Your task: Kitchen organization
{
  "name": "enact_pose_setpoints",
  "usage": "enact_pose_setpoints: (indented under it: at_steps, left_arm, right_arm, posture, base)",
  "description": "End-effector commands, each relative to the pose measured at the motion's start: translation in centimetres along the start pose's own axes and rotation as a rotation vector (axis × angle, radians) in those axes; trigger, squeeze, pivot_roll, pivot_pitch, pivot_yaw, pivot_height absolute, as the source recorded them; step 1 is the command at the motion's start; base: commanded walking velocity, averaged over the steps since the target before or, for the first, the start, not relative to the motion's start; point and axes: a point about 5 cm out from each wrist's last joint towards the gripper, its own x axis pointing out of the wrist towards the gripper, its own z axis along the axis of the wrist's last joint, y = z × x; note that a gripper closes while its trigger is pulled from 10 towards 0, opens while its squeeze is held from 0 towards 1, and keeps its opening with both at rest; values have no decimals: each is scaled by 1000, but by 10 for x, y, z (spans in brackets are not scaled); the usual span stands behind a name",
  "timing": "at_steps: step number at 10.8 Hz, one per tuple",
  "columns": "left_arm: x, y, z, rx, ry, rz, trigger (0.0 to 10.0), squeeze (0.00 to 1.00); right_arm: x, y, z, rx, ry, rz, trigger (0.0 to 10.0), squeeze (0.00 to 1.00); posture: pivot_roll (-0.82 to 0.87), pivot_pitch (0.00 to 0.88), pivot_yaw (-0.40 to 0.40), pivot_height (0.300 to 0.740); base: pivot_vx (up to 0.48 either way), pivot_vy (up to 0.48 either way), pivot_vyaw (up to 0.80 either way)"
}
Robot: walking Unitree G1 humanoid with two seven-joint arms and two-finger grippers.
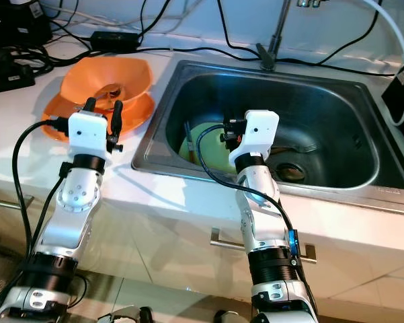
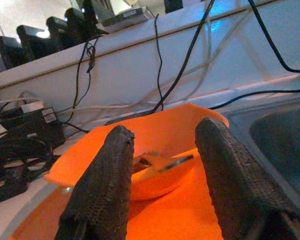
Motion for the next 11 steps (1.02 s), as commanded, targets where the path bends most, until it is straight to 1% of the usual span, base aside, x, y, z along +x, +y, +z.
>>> enact_pose_setpoints:
  at_steps: [1,4,6,9,10,11]
  left_arm:
    - [4,-4,-2,24,15,-24,10000,0]
    - [17,-5,2,45,13,-14,10000,0]
    - [20,-2,1,61,19,12,10000,0]
    - [20,5,-5,100,61,55,10000,0]
    - [20,5,-6,99,65,57,10000,0]
    - [20,4,-6,96,63,56,3059,0]
  right_arm:
    - [0,-1,-1,7,8,-8,10000,0]
    - [0,0,-1,10,9,-5,10000,0]
    - [0,1,-1,12,10,-6,10000,0]
    - [0,1,-2,12,14,-5,10000,0]
    - [0,1,-3,13,14,-5,10000,0]
    - [0,1,-3,12,14,-5,10000,0]
  posture:
    - [25,98,-15,740]
    - [20,95,-15,740]
    - [20,93,-14,740]
    - [24,89,-15,740]
    - [24,89,-15,740]
    - [23,89,-15,740]
  base:
    - [0,0,0]
    - [0,0,0]
    - [0,0,0]
    - [0,0,0]
    - [0,0,0]
    - [0,0,0]
